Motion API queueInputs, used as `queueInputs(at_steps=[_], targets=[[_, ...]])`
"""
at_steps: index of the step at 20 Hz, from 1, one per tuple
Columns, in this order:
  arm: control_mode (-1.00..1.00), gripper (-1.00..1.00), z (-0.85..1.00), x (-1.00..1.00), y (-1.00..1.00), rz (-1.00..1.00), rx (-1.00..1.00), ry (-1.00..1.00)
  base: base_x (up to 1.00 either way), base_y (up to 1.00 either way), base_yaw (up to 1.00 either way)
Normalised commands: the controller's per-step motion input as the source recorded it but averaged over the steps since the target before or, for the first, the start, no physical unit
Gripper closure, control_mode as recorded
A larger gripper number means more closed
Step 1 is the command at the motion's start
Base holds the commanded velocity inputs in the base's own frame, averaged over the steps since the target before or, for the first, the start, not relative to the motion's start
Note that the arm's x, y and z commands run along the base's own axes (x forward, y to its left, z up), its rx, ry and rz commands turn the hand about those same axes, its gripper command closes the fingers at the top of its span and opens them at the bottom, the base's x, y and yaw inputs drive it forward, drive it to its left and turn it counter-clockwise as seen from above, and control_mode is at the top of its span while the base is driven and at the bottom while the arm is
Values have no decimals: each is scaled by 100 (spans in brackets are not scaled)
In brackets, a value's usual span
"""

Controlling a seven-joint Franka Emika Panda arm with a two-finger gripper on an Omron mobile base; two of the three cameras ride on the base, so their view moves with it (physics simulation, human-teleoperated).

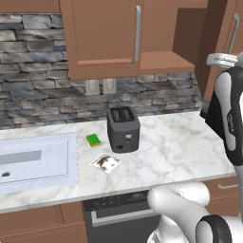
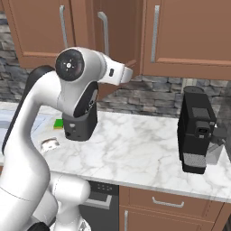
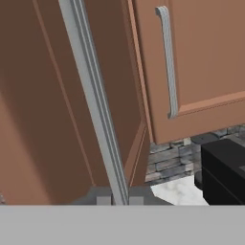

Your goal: Open the cabinet. Pick the sponge and place it next to the sink. Then close the cabinet.

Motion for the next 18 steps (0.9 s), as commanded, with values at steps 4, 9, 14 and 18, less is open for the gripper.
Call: queueInputs(at_steps=[4, 9, 14, 18], targets=[[-100, 100, 0, 0, -2, 0, 0, 0, 0, 0, 0], [-100, 100, 0, 0, 0, 0, 0, 0, 0, 0, 0], [-100, -100, 0, 0, 0, 0, 0, 0, 0, 0, 0], [-100, -100, 0, -2, 0, 0, 0, 0, 0, 0, 0]])
